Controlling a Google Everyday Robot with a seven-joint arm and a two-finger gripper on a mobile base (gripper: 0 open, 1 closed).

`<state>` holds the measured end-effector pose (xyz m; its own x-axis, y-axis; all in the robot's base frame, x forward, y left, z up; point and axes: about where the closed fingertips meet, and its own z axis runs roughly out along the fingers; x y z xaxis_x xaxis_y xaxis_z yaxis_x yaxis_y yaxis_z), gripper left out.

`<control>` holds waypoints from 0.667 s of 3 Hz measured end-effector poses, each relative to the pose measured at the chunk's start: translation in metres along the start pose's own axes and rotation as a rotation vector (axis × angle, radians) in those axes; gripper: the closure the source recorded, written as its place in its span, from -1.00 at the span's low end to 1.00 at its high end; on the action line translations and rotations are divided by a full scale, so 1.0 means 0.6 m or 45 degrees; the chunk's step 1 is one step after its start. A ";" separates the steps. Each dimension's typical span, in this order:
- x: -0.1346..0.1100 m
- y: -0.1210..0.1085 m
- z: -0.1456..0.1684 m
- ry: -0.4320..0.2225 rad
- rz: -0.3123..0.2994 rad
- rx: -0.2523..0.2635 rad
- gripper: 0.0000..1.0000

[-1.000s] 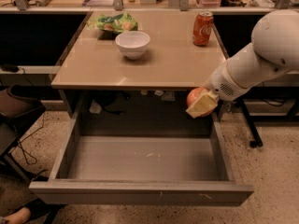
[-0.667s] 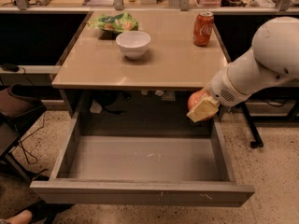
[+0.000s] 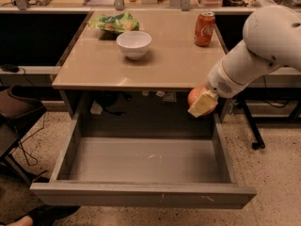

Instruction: Place apple into top drawer

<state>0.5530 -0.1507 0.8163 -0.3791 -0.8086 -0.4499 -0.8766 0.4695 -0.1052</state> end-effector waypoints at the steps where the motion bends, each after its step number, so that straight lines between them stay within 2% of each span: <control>1: 0.010 0.020 0.007 0.001 0.020 0.043 1.00; 2: 0.018 0.073 -0.003 -0.038 0.077 0.148 1.00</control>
Offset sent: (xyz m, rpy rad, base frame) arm -0.1058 0.0227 -0.0606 0.0044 -0.1679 -0.2237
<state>0.5100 -0.1395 0.8085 -0.4197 -0.7674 -0.4848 -0.8116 0.5564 -0.1780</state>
